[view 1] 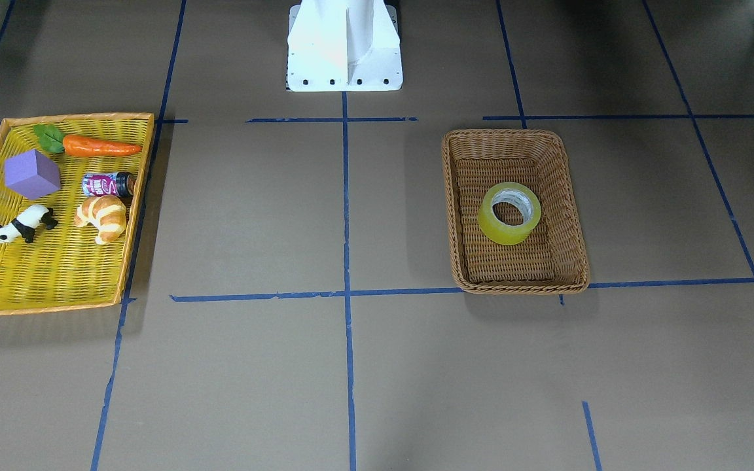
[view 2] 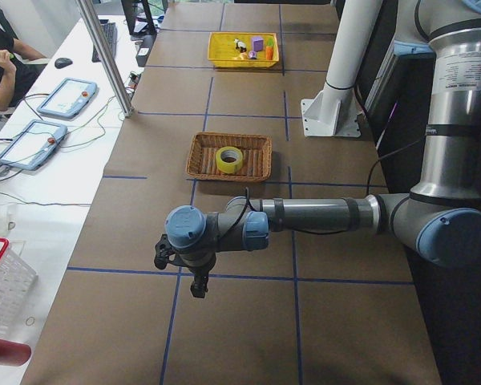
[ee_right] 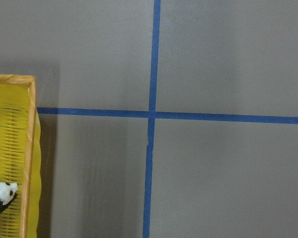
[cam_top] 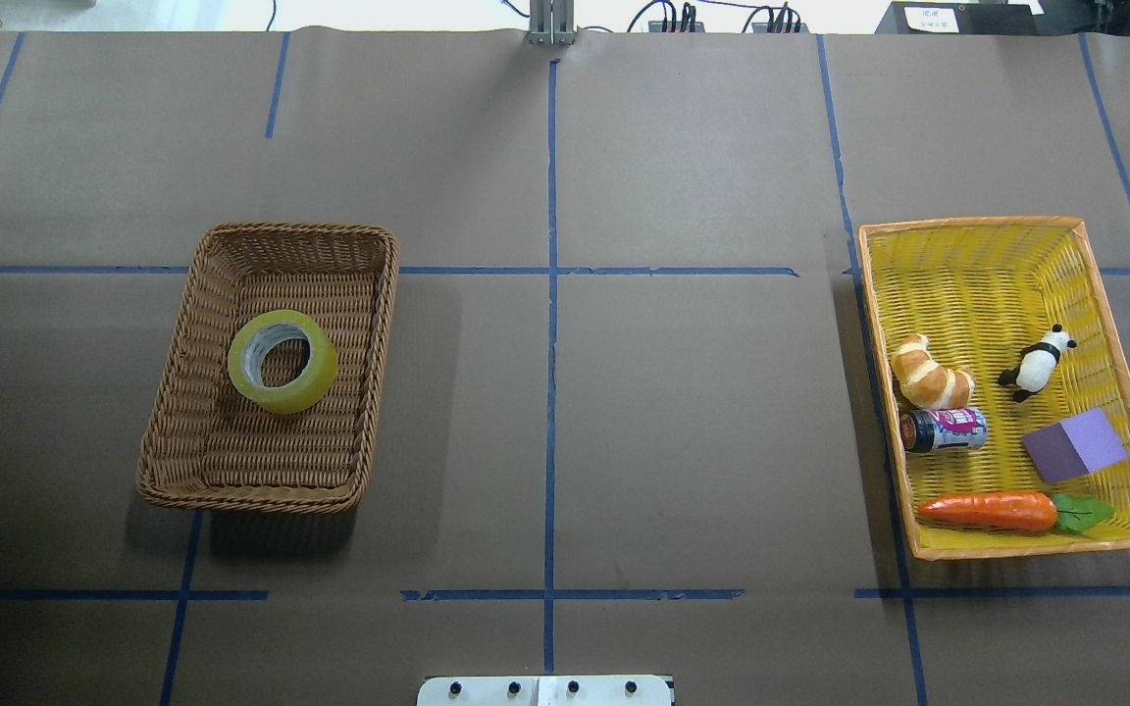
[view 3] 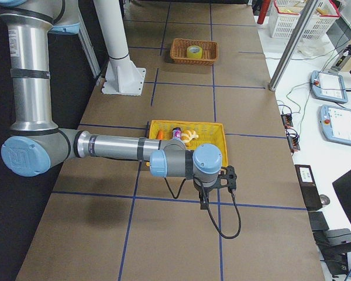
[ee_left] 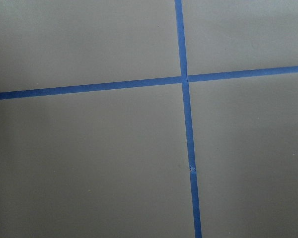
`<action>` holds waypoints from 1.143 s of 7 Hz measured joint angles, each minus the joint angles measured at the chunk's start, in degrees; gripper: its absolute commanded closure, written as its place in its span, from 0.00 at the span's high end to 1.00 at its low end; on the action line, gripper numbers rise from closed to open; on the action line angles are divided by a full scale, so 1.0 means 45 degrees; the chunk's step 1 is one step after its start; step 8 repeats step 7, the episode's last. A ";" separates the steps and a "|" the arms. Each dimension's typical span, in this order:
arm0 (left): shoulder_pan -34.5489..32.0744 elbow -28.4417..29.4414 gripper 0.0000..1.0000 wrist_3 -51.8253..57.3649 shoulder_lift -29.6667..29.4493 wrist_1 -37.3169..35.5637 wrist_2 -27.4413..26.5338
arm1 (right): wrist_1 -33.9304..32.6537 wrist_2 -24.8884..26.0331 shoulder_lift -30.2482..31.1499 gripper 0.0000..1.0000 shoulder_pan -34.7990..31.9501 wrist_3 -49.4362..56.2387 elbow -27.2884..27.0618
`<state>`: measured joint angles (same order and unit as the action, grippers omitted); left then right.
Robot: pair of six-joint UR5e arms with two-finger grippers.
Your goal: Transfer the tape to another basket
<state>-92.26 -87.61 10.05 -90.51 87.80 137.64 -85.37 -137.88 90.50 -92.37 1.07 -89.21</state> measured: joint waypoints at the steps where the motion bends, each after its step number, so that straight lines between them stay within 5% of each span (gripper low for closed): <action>1: -0.0004 0.0003 1.00 -0.0004 -0.0001 0.0000 0.0000 | 0.0005 0.0008 -0.0003 1.00 0.0000 0.0009 -0.0003; 8: -0.0005 0.0015 1.00 -0.0067 -0.0003 0.0000 0.0000 | 0.0083 0.0024 0.0022 1.00 0.0000 0.0016 -0.0038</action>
